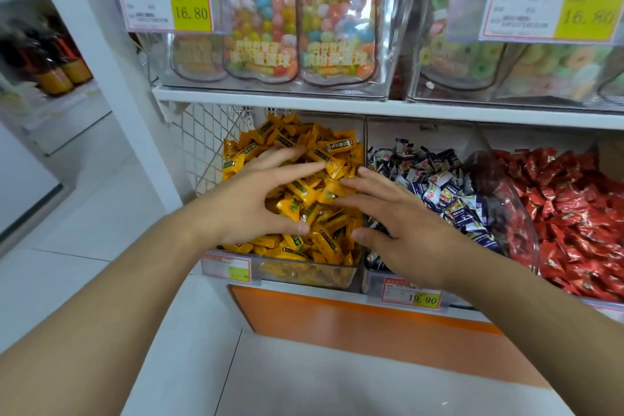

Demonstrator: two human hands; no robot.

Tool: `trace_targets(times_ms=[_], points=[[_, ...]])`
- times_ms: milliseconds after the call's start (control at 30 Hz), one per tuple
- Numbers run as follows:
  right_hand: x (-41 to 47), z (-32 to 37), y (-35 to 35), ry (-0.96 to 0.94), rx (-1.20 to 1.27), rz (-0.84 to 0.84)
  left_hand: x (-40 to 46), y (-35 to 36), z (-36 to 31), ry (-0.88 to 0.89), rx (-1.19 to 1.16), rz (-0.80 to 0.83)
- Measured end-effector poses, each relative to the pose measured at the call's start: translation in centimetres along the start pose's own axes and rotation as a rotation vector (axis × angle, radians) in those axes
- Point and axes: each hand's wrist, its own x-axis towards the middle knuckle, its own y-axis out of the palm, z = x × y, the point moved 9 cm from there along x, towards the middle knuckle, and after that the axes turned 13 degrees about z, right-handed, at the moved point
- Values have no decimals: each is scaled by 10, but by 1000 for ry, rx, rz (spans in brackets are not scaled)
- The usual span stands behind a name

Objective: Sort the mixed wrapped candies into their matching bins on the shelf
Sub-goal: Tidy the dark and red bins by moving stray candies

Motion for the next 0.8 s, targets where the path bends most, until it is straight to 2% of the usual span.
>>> trace_targets(times_ms=[133,300,433,667,800], points=[[-1,2,-1,-15,22,-10,-23,-9,14,-69,-31,3],[-1,3,1,-13,16,-8,-21,39,25,-249,39,139],[-2,3,1,-5,8,-29,-1,58,12,-291,107,93],[-3,0,-4,82,104,-74,25,70,-8,-320,63,57],[-2,6,-2,68,99,-59,30,71,-15,-326,72,-3]])
